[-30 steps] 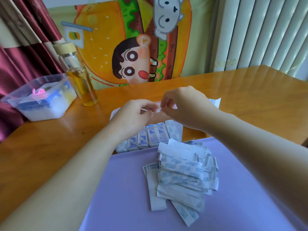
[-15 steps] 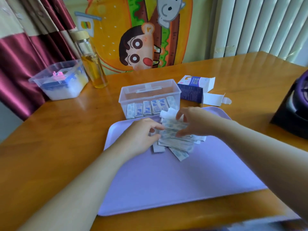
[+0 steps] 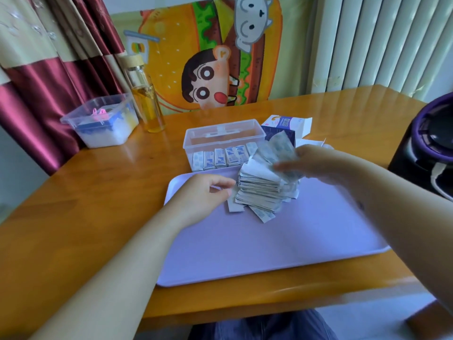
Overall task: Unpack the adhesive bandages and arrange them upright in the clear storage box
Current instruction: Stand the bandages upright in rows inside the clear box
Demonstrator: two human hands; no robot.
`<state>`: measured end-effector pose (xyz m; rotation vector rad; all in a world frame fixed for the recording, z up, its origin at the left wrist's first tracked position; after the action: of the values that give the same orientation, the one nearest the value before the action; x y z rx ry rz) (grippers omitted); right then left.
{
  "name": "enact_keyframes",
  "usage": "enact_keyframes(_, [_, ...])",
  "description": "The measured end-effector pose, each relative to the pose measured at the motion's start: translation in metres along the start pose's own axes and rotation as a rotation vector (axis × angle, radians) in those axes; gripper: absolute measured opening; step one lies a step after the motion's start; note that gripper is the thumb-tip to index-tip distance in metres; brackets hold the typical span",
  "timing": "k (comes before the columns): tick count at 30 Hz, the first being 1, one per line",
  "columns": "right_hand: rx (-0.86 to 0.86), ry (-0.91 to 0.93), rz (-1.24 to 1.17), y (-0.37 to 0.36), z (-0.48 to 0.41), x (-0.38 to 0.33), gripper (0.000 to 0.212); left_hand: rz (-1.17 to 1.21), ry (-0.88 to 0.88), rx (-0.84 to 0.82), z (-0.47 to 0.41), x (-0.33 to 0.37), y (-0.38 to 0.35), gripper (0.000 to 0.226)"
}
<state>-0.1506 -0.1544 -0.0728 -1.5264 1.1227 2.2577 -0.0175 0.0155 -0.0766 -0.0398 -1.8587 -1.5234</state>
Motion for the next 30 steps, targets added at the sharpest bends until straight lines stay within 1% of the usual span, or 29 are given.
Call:
enact_keyframes(1, [-0.047,-0.011,-0.165,-0.004,0.001,0.002,0.036,0.126,0.035,-0.003,0.001,0.003,-0.003,0.021])
enact_keyframes(2, [-0.105,-0.014,-0.32,-0.01,0.003,0.004,0.039,0.302,0.071,-0.03,0.003,0.007,-0.01,0.023])
enact_keyframes(4, [-0.271,-0.003,-0.591,-0.036,0.015,-0.001,0.029,0.713,0.127,-0.147,0.008,0.023,-0.031,0.026])
enact_keyframes(5, [-0.349,-0.005,-0.653,-0.051,0.022,-0.003,0.025,0.871,0.148,-0.198,0.01,0.032,-0.04,0.028])
enact_keyframes(7, [-0.451,-0.005,-0.683,-0.078,0.037,-0.008,0.024,1.042,0.173,-0.236,0.012,0.042,-0.053,0.035])
enact_keyframes(9, [-0.46,-0.017,-0.697,-0.091,0.04,-0.007,0.024,1.172,0.198,-0.212,0.013,0.043,-0.059,0.036])
enact_keyframes(10, [-0.434,-0.025,-0.696,-0.093,0.039,-0.007,0.022,1.224,0.212,-0.191,0.013,0.041,-0.06,0.035])
enact_keyframes(13, [-0.359,0.006,-0.634,-0.092,0.036,-0.005,0.015,1.306,0.257,-0.13,0.014,0.032,-0.06,0.031])
enact_keyframes(15, [-0.27,0.057,-0.585,-0.087,0.032,-0.006,0.02,1.347,0.31,-0.073,0.014,0.022,-0.059,0.026])
enact_keyframes(18, [-0.085,0.078,-0.584,-0.075,0.028,-0.003,0.033,1.4,0.385,-0.015,0.015,0.011,-0.058,0.022])
enact_keyframes(19, [-0.041,0.09,-0.579,-0.071,0.027,-0.001,0.031,1.408,0.406,-0.005,0.016,0.009,-0.058,0.022])
enact_keyframes(21, [0.023,0.117,-0.565,-0.062,0.026,-0.001,0.018,1.41,0.439,0.019,0.018,0.005,-0.059,0.022])
enact_keyframes(23, [0.041,0.137,-0.589,-0.055,0.028,-0.003,0.016,1.426,0.454,0.053,0.019,0.003,-0.059,0.021])
enact_keyframes(25, [0.007,0.153,-0.581,-0.059,0.032,-0.01,0.017,1.457,0.455,0.069,0.018,0.004,-0.061,0.017])
enact_keyframes(27, [-0.023,0.156,-0.497,-0.069,0.036,-0.014,0.024,1.464,0.458,0.078,0.017,0.006,-0.061,0.014])
enact_keyframes(30, [0.02,0.168,-0.42,-0.081,0.037,-0.015,0.036,1.45,0.483,0.083,0.016,0.005,-0.063,0.013])
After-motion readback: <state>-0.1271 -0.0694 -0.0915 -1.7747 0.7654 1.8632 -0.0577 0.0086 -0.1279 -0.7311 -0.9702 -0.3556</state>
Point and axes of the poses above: each hand's wrist, its own z-axis away from the middle knuckle, its own y-axis out of the back of the hand, x = y × z, the point moved 9 cm from there along -z, towards the middle knuckle, and after that the axes turned 11 degrees about -z, right-handed, at the moved point
